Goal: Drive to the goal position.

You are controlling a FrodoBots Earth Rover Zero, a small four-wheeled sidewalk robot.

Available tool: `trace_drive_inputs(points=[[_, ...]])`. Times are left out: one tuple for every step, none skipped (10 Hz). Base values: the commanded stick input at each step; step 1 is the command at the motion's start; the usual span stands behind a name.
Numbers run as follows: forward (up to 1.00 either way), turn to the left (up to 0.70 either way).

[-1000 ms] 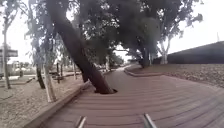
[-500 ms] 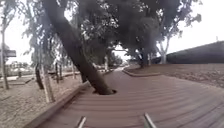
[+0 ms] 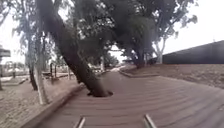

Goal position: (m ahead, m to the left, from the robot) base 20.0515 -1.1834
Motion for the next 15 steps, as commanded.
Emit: trace_drive_inputs(points=[[0.67, -0.29], [0.67, -0.29], [0.67, -0.29], [0.66, -0.29], [0.66, -0.29], [0.65, -0.28], [0.64, -0.28], [0.63, -0.28], [0.62, -0.27], [0.63, -0.27], [0.66, -0.27], [0.69, -0.24], [0.69, -0.16], [0.69, -0.03], [0.69, 0.0]])
